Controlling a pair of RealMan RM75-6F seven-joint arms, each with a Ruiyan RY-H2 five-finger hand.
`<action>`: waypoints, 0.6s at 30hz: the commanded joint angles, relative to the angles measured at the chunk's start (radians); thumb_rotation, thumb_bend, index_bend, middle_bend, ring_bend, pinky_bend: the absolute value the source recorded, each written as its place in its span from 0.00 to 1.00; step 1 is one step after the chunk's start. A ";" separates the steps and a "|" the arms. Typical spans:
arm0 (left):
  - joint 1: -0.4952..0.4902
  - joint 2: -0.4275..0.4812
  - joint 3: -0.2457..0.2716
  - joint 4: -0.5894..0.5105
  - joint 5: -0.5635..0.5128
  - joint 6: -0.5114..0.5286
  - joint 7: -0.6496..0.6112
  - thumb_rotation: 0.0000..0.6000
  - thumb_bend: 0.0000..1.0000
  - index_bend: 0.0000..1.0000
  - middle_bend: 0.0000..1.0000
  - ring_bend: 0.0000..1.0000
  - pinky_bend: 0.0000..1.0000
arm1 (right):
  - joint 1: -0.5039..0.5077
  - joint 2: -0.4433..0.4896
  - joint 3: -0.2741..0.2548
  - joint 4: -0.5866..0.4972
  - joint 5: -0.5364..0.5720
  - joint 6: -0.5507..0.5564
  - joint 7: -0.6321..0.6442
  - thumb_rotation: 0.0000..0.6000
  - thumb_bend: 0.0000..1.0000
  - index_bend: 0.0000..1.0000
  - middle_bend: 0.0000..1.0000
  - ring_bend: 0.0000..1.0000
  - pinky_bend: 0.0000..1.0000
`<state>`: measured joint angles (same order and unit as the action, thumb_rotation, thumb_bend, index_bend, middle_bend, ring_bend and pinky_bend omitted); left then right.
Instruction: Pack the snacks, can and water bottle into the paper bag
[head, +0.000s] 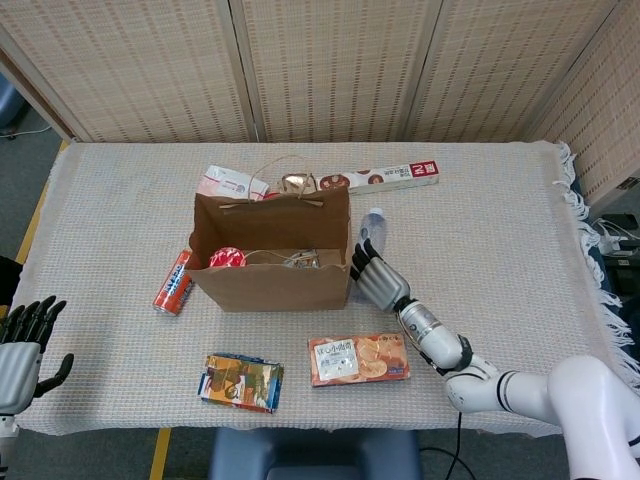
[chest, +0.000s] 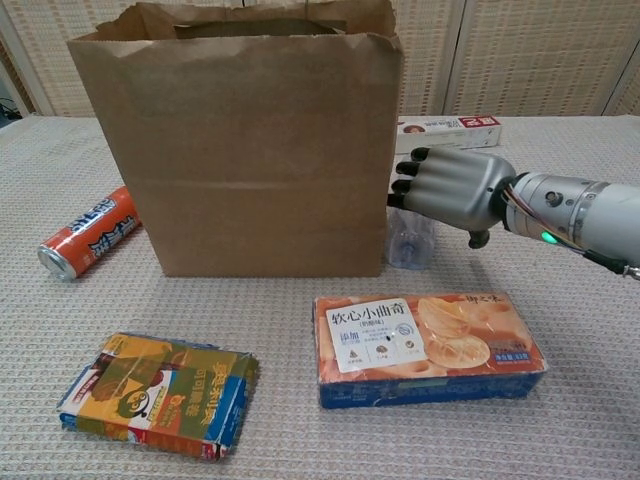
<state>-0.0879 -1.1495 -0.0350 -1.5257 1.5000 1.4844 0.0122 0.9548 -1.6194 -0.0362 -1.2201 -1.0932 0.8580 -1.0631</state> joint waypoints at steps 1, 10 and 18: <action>0.000 0.000 0.000 0.000 0.000 0.000 0.000 1.00 0.39 0.06 0.00 0.00 0.00 | -0.002 -0.015 0.002 0.017 -0.016 0.011 -0.001 1.00 0.00 0.01 0.15 0.07 0.13; 0.001 0.001 0.001 0.001 0.002 0.001 -0.005 1.00 0.39 0.06 0.00 0.00 0.00 | -0.001 0.035 -0.021 -0.037 -0.112 0.013 0.034 1.00 0.00 0.33 0.36 0.37 0.29; 0.001 0.000 0.001 0.000 0.002 0.002 -0.001 1.00 0.39 0.06 0.00 0.00 0.00 | -0.019 0.057 -0.016 -0.034 -0.187 0.050 0.073 1.00 0.00 0.17 0.34 0.23 0.23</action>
<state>-0.0872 -1.1491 -0.0339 -1.5255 1.5023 1.4861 0.0114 0.9422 -1.5571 -0.0589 -1.2646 -1.2962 0.9151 -0.9712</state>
